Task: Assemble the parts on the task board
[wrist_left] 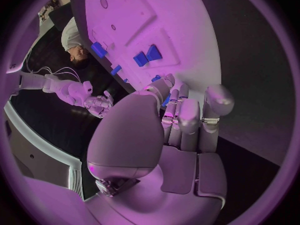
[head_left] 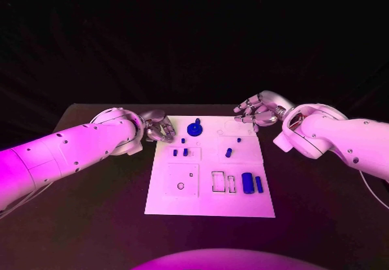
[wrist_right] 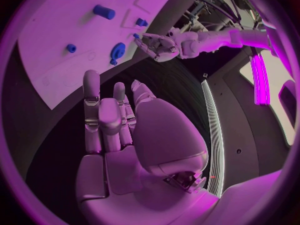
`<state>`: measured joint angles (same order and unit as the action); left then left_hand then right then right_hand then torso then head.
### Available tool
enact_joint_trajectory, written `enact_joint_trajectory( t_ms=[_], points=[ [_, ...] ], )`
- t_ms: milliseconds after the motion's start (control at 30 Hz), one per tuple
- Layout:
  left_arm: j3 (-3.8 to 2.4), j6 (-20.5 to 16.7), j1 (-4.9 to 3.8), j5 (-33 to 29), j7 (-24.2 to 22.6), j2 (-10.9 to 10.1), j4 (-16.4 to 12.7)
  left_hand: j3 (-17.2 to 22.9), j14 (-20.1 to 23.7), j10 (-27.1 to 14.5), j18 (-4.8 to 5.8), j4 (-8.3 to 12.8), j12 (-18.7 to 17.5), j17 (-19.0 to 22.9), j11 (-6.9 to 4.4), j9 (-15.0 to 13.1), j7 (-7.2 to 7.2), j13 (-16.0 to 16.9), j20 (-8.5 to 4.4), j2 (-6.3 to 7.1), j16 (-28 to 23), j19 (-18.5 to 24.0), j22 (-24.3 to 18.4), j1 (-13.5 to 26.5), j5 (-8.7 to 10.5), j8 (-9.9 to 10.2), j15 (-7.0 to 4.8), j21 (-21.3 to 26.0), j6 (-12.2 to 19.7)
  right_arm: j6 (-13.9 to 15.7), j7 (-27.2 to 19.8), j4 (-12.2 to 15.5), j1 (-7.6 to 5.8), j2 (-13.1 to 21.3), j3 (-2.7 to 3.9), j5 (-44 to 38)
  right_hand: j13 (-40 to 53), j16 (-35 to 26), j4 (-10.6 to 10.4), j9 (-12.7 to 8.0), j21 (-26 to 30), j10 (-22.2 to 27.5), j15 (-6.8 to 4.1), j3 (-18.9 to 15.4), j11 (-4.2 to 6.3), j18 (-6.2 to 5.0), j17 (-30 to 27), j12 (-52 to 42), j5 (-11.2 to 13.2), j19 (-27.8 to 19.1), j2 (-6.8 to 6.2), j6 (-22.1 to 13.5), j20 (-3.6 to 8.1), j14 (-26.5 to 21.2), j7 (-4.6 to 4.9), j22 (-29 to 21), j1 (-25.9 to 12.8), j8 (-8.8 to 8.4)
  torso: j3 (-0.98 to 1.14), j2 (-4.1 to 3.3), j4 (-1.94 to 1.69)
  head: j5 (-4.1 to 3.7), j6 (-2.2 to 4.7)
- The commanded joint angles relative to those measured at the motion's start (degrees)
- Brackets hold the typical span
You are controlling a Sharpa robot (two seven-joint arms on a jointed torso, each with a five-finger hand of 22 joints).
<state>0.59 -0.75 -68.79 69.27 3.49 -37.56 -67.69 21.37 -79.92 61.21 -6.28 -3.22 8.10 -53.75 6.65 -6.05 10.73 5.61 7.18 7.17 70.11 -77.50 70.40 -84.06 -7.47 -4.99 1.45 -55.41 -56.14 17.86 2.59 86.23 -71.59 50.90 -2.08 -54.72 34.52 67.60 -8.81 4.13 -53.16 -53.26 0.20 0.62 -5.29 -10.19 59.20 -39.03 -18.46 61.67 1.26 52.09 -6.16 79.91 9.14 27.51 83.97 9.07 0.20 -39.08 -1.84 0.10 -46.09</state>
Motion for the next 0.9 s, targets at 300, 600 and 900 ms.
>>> enact_joint_trajectory(
  t_ms=[300, 600, 900],
  points=[
    [-0.27, -10.2, -0.01, -32.7, -11.5, -6.2, -4.6, 3.8, 10.7, 2.2, -4.25, 0.6, 1.2, 20.9, -0.08, -0.4, 0.03, -0.3, -0.13, -0.34, -15.7, 10.8, -12.2, -0.5, 0.35, -1.9, -0.13, 22.0, -2.8, -6.7, 8.2, -1.7, 1.96, -1.0, 0.01, -38.2, -19.1, -4.4, -0.3, -0.1, 1.8, -7.2, -0.51, 8.4, 1.23, -0.48, -4.3, 21.3, 9.1, 1.0, -3.30, 6.3, 0.87, -0.1, -0.89, -1.3, 5.1, 1.32, 0.04, 0.42, -0.31, 0.15, 0.89],
    [-0.09, -13.0, 2.41, -70.5, -21.9, -11.1, -13.5, 2.6, 10.9, 3.4, -4.24, -1.1, 3.2, 21.9, -0.69, -0.4, -0.50, 0.3, -0.16, -1.13, -16.7, 11.2, -13.5, 2.5, 0.34, -2.5, -0.29, 23.9, -2.9, -6.6, 8.0, -2.0, 2.90, -2.3, 0.02, -44.3, -26.0, -4.5, 1.0, -0.3, 1.9, -9.9, -0.83, 12.6, 1.55, -0.43, -3.9, 30.2, 13.4, 1.6, -5.38, 8.7, 1.53, 1.3, -1.95, -1.3, 5.1, 0.05, -0.07, 0.48, -0.34, -1.60, 1.87],
    [-0.07, -13.9, 3.06, -81.3, -24.5, -13.2, -16.5, 1.9, 11.5, 2.4, -4.16, -0.9, 3.7, 22.3, -0.47, -0.3, -0.32, 0.5, -0.06, -1.14, -16.9, 11.4, -14.2, 2.9, 0.04, -2.5, -0.08, 24.8, -2.2, -8.3, 8.6, -2.8, 3.83, -4.0, -0.15, -47.0, -28.3, -2.4, 0.9, -0.3, 1.7, -10.4, -0.75, 13.5, 1.31, -0.39, -1.3, 32.7, 14.9, 2.5, -6.26, 8.8, 1.53, 2.8, -1.84, -1.3, 3.7, -1.06, -0.18, 0.46, -0.24, -1.68, 2.21]
  ],
)
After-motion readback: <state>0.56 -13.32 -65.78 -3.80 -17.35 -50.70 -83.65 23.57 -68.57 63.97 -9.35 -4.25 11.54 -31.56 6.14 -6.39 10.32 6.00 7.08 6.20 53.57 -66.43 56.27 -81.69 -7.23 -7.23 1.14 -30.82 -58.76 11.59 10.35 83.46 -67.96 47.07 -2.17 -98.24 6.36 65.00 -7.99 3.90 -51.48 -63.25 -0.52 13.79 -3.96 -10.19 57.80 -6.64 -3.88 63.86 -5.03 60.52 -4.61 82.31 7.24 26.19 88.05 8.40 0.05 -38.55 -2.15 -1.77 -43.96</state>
